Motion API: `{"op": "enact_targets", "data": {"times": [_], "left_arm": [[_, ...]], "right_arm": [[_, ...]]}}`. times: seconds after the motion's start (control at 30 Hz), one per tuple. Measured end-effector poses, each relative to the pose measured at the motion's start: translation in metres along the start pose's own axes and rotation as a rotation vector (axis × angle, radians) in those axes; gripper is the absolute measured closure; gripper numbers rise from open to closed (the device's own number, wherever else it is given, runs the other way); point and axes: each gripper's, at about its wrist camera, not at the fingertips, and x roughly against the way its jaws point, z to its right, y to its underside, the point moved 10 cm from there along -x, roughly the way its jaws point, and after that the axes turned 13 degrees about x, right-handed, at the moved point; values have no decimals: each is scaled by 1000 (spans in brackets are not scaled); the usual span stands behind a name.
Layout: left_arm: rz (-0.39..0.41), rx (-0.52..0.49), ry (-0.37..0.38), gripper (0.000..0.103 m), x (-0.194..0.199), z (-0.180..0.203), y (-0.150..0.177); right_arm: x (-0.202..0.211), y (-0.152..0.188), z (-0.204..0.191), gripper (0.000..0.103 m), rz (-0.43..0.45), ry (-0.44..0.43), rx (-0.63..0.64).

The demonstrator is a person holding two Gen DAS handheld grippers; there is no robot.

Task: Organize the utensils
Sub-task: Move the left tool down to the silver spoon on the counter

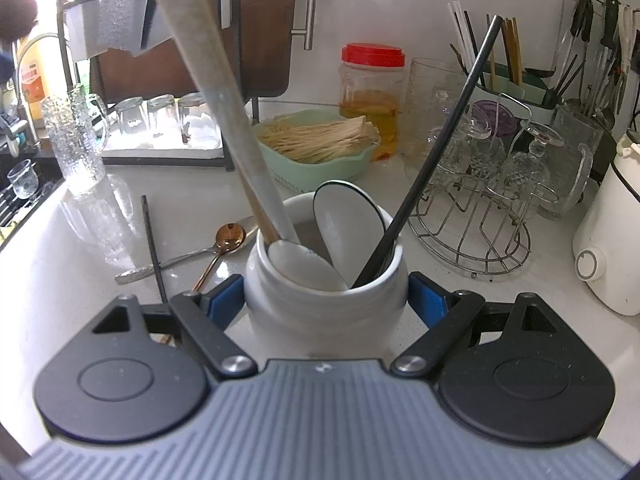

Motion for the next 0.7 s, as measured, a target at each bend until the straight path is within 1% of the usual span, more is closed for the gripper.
{"op": "enact_targets", "data": {"times": [0.3, 0.43, 0.57, 0.7], "left_arm": [[-6, 50, -45, 4, -18, -31, 17], [-17, 49, -63, 4, -29, -43, 24], [-38, 20, -94, 4, -45, -52, 35], [-46, 21, -106, 4, -58, -61, 42]], "right_arm": [[4, 3, -1, 14, 15, 18, -12], [6, 3, -1, 13, 16, 20, -14], [6, 3, 0, 14, 17, 20, -16], [6, 3, 0, 14, 17, 23, -17]]}}
